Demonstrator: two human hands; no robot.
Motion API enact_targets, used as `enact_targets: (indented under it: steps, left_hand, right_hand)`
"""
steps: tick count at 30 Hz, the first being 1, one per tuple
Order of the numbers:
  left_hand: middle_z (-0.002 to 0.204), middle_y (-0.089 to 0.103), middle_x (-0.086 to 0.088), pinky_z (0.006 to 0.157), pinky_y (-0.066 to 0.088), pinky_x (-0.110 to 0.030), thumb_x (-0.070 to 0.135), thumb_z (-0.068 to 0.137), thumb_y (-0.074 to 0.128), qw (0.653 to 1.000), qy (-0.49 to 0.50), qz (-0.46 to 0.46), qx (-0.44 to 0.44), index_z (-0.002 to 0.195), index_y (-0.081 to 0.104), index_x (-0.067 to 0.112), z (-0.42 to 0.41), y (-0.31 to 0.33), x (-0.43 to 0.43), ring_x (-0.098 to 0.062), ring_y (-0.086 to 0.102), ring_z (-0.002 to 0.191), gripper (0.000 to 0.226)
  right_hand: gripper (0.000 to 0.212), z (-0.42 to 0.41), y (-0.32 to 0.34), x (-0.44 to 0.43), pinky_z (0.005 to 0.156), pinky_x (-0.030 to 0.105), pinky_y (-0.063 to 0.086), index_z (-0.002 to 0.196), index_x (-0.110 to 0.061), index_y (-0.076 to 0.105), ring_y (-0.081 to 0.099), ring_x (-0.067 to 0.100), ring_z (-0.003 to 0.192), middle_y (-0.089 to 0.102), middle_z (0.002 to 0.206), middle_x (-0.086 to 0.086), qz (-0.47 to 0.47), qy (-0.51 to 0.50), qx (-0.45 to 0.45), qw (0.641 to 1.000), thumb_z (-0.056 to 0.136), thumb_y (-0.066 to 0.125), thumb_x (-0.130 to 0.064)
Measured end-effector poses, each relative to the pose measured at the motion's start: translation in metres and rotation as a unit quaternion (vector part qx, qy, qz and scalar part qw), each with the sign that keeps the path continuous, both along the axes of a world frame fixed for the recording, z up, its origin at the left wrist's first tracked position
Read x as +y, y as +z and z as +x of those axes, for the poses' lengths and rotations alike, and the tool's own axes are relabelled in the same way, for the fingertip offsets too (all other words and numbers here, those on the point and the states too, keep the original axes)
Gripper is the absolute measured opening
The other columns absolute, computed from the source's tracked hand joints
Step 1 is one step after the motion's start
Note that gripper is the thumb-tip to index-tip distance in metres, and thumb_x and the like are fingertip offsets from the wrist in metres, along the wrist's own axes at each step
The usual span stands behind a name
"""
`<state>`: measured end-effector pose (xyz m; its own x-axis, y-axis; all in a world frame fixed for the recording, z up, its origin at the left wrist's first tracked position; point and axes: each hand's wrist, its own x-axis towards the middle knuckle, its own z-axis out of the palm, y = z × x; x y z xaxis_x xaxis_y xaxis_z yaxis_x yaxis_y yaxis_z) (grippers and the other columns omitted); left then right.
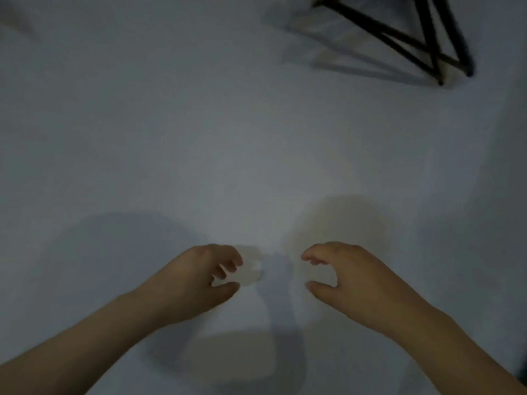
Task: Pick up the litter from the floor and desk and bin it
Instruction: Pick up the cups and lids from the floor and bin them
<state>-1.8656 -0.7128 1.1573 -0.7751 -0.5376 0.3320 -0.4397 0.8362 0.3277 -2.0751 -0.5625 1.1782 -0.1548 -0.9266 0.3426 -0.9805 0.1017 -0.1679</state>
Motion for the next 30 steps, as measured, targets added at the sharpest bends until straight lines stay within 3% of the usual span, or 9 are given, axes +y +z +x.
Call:
enact_targets:
  steps: [6, 12, 22, 30]
  left_hand:
    - [0.101, 0.058, 0.023, 0.075, 0.051, -0.013, 0.039, 0.085, 0.064, 0.984, 0.172, -0.043, 0.006, 0.110, 0.056, 0.038, 0.129, 0.033, 0.025, 0.009, 0.057, 0.087, 0.026]
    - [0.101, 0.059, 0.022, 0.079, 0.052, -0.018, 0.039, 0.084, 0.065, 0.938, 0.342, -0.055, 0.010, 0.109, 0.056, 0.037, 0.280, 0.043, 0.088, 0.007, 0.058, 0.087, 0.027]
    - [0.097, 0.063, 0.017, 0.076, 0.052, -0.019, 0.031, 0.081, 0.071, 0.808, 0.584, -0.070, 0.013, 0.108, 0.062, 0.031, 0.533, 0.054, 0.306, 0.002, 0.060, 0.086, 0.029]
    - [0.102, 0.060, 0.019, 0.082, 0.054, -0.019, 0.036, 0.084, 0.067, 0.696, 0.718, -0.028, -0.001, 0.107, 0.059, 0.037, 0.646, 0.029, 0.470, 0.006, 0.059, 0.090, 0.025]
  right_hand:
    - [0.038, 0.088, 0.026, -0.053, 0.094, 0.019, 0.042, 0.124, -0.038, 0.052, 0.051, -0.002, 0.108, 0.054, 0.116, -0.023, -0.030, 0.157, -0.011, 0.987, 0.087, 0.061, -0.042]
    - [0.039, 0.232, 0.045, -0.074, 0.095, 0.021, 0.042, 0.124, -0.038, 0.053, 0.050, -0.002, 0.110, 0.054, 0.119, -0.021, -0.034, 0.329, 0.011, 0.944, 0.087, 0.061, -0.041]
    - [0.042, 0.533, 0.056, 0.014, 0.094, 0.021, 0.045, 0.127, -0.037, 0.053, 0.053, -0.001, 0.111, 0.054, 0.120, -0.020, -0.032, 0.595, -0.026, 0.803, 0.086, 0.062, -0.041]
    - [0.042, 0.719, 0.039, 0.116, 0.094, 0.021, 0.043, 0.124, -0.031, 0.058, 0.054, 0.002, 0.110, 0.061, 0.118, -0.013, -0.028, 0.717, 0.004, 0.696, 0.083, 0.064, -0.038]
